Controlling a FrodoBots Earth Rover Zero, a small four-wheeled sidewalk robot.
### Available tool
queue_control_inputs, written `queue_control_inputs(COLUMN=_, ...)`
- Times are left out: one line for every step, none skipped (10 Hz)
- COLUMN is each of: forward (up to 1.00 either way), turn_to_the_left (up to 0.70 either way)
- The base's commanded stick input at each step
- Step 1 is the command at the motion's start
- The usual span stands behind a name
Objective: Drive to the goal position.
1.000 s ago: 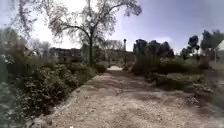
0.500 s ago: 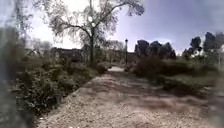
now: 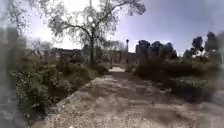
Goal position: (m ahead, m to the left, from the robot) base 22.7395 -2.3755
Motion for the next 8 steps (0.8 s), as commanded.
queue_control_inputs(forward=0.7, turn_to_the_left=0.0)
queue_control_inputs(forward=0.7, turn_to_the_left=0.0)
queue_control_inputs(forward=0.7, turn_to_the_left=0.0)
queue_control_inputs(forward=0.7, turn_to_the_left=0.0)
queue_control_inputs(forward=0.7, turn_to_the_left=0.0)
queue_control_inputs(forward=0.7, turn_to_the_left=0.0)
queue_control_inputs(forward=0.7, turn_to_the_left=0.0)
queue_control_inputs(forward=0.7, turn_to_the_left=0.0)
